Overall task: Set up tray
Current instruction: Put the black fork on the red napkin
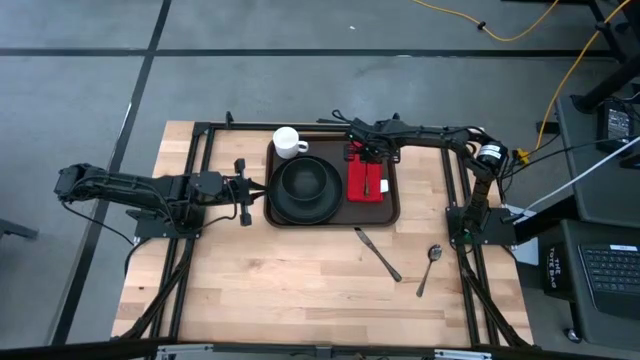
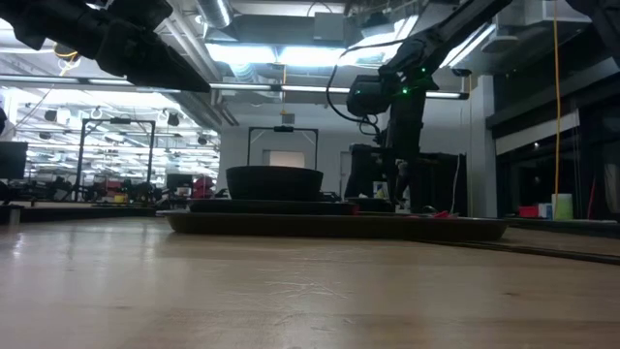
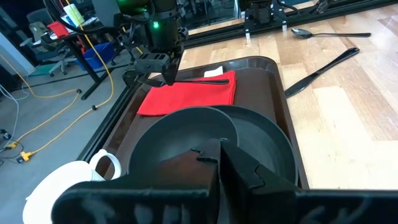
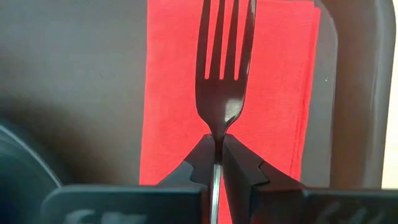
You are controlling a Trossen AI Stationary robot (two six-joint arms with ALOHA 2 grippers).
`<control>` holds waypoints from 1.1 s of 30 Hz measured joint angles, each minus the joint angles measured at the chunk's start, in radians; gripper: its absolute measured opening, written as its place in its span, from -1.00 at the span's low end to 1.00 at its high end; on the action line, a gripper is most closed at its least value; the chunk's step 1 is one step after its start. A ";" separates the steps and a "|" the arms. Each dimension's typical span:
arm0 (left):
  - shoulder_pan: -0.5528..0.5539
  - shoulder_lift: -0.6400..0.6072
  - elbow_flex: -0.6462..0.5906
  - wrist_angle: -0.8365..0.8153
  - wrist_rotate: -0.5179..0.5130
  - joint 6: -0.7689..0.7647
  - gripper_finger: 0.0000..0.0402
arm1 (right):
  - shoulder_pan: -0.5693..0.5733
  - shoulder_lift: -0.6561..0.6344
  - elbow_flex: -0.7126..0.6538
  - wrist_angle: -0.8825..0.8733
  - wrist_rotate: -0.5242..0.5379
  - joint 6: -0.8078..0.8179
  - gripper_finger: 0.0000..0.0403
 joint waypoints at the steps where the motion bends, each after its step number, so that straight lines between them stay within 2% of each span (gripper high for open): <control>1: 0.000 0.000 0.000 0.000 0.000 0.000 -0.99 | 0.001 0.003 0.000 0.001 0.000 0.000 -0.87; 33: 0.000 0.000 0.000 0.000 0.000 -0.002 -0.99 | -0.018 0.076 -0.001 0.027 -0.009 -0.007 -0.87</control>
